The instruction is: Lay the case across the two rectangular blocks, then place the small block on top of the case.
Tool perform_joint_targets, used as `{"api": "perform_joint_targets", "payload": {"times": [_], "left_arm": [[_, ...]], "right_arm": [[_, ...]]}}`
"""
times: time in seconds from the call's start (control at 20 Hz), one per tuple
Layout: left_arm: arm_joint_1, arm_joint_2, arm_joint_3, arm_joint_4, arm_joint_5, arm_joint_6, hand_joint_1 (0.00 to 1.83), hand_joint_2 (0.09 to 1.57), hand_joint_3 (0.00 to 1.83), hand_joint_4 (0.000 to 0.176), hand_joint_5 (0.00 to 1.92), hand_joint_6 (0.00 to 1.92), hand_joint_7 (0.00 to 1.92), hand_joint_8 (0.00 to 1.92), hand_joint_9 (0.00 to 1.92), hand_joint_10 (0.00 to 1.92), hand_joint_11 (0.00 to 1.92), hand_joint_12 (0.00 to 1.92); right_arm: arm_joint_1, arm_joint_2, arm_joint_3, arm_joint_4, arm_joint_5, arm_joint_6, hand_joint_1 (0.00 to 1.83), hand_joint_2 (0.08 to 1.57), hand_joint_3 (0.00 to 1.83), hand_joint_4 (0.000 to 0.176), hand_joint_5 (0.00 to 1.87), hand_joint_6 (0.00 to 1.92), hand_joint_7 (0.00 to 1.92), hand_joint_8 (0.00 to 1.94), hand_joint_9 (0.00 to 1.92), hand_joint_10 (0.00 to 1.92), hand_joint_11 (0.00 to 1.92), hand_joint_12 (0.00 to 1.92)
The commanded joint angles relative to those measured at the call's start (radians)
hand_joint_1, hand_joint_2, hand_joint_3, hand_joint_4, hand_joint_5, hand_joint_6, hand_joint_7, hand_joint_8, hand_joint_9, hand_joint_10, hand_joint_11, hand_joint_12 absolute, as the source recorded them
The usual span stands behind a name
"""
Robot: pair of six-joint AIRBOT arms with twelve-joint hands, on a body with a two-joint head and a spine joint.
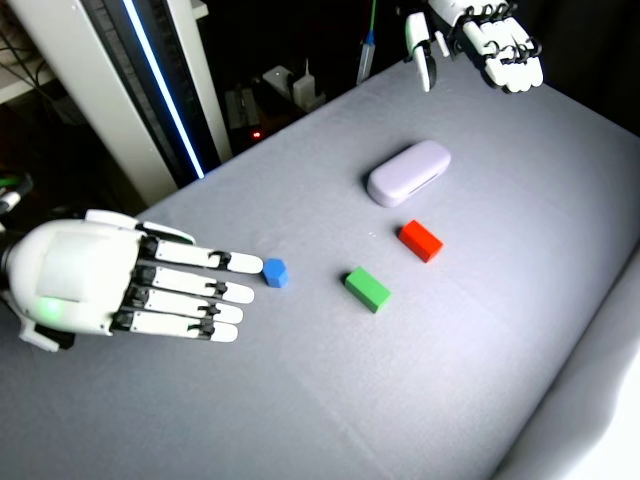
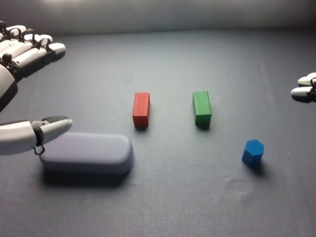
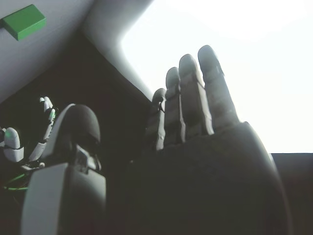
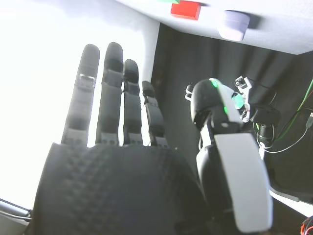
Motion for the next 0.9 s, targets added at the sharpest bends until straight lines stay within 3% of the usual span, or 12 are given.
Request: {"api": "perform_joint_targets", "payload": {"times": [0.0, 0.1, 0.25, 0.3, 0.35, 0.45, 0.55, 0.65, 0.7, 0.8, 0.85], "left_arm": [[-0.012, 0.005, 0.005, 0.002, -0.121, -0.004, 0.49, 1.05, 0.02, 0.004, 0.31, 0.00, 0.25, 0.01, 0.20, 0.03, 0.00, 0.24], [-0.012, 0.004, 0.005, 0.003, -0.119, -0.004, 0.49, 1.05, 0.01, 0.005, 0.32, 0.00, 0.26, 0.00, 0.22, 0.02, 0.00, 0.29], [-0.018, -0.003, 0.014, 0.011, -0.078, -0.004, 0.51, 0.95, 0.00, 0.057, 0.27, 0.00, 0.24, 0.00, 0.23, 0.01, 0.00, 0.29], [-0.024, -0.009, 0.022, 0.017, -0.047, -0.004, 0.63, 0.88, 0.00, 0.069, 0.25, 0.00, 0.22, 0.00, 0.20, 0.00, 0.00, 0.27], [-0.033, -0.015, 0.031, 0.025, -0.014, -0.004, 0.65, 0.84, 0.00, 0.066, 0.24, 0.00, 0.21, 0.00, 0.21, 0.00, 0.00, 0.33], [-0.064, -0.026, 0.048, 0.055, 0.070, -0.004, 0.69, 0.76, 0.00, 0.100, 0.16, 0.00, 0.16, 0.00, 0.19, 0.00, 0.00, 0.37], [-0.106, -0.045, 0.072, 0.094, 0.177, -0.004, 0.78, 0.70, 0.00, 0.127, 0.11, 0.00, 0.09, 0.00, 0.14, 0.00, 0.00, 0.27], [-0.152, -0.080, 0.104, 0.125, 0.279, -0.004, 0.85, 0.68, 0.00, 0.124, 0.11, 0.01, 0.06, 0.01, 0.10, 0.00, 0.00, 0.18], [-0.167, -0.095, 0.117, 0.134, 0.317, -0.004, 0.84, 0.68, 0.00, 0.140, 0.09, 0.00, 0.05, 0.00, 0.10, 0.00, 0.00, 0.18], [-0.199, -0.135, 0.152, 0.155, 0.405, -0.004, 0.86, 0.70, 0.00, 0.147, 0.10, 0.00, 0.09, 0.00, 0.14, 0.00, 0.00, 0.29], [-0.215, -0.159, 0.176, 0.166, 0.460, -0.004, 0.86, 0.71, 0.00, 0.154, 0.09, 0.00, 0.08, 0.00, 0.12, 0.00, 0.00, 0.24]], "right_arm": [[0.013, 0.002, 0.004, 0.024, 0.109, 0.002, 0.45, 1.33, 0.00, 0.000, 0.38, 0.00, 0.24, 0.00, 0.25, 0.01, 0.00, 0.86], [0.013, 0.002, 0.004, 0.022, 0.108, 0.002, 0.46, 1.34, 0.00, 0.000, 0.39, 0.00, 0.24, 0.00, 0.25, 0.01, 0.00, 0.82], [0.013, 0.000, 0.005, 0.021, 0.106, 0.002, 0.47, 1.35, 0.00, 0.000, 0.37, 0.00, 0.24, 0.00, 0.24, 0.00, 0.00, 0.81], [0.013, -0.001, 0.006, 0.020, 0.105, 0.002, 0.47, 1.35, 0.00, 0.000, 0.36, 0.00, 0.23, 0.00, 0.23, 0.00, 0.00, 0.80], [0.013, -0.001, 0.006, 0.018, 0.104, 0.002, 0.49, 1.34, 0.00, 0.000, 0.38, 0.00, 0.25, 0.00, 0.25, 0.00, 0.00, 0.84], [0.016, -0.001, 0.006, 0.014, 0.104, 0.002, 0.51, 1.35, 0.00, 0.000, 0.37, 0.00, 0.24, 0.00, 0.23, 0.00, 0.00, 0.78], [0.017, -0.001, 0.007, 0.011, 0.104, 0.002, 0.48, 1.35, 0.00, 0.000, 0.37, 0.00, 0.23, 0.00, 0.23, 0.00, 0.00, 0.75], [0.017, -0.001, 0.007, 0.010, 0.104, 0.002, 0.50, 1.34, 0.00, 0.000, 0.39, 0.01, 0.26, 0.01, 0.24, 0.01, 0.00, 0.74], [0.017, -0.001, 0.008, 0.010, 0.104, 0.002, 0.48, 1.34, 0.00, 0.000, 0.40, 0.00, 0.28, 0.01, 0.26, 0.01, 0.00, 0.77], [0.017, -0.001, 0.009, 0.008, 0.104, 0.002, 0.43, 1.35, 0.00, 0.000, 0.39, 0.00, 0.26, 0.00, 0.26, 0.00, 0.00, 0.79], [0.017, -0.001, 0.009, 0.006, 0.104, 0.002, 0.41, 1.35, 0.00, 0.000, 0.38, 0.00, 0.26, 0.00, 0.25, 0.00, 0.00, 0.79]]}}
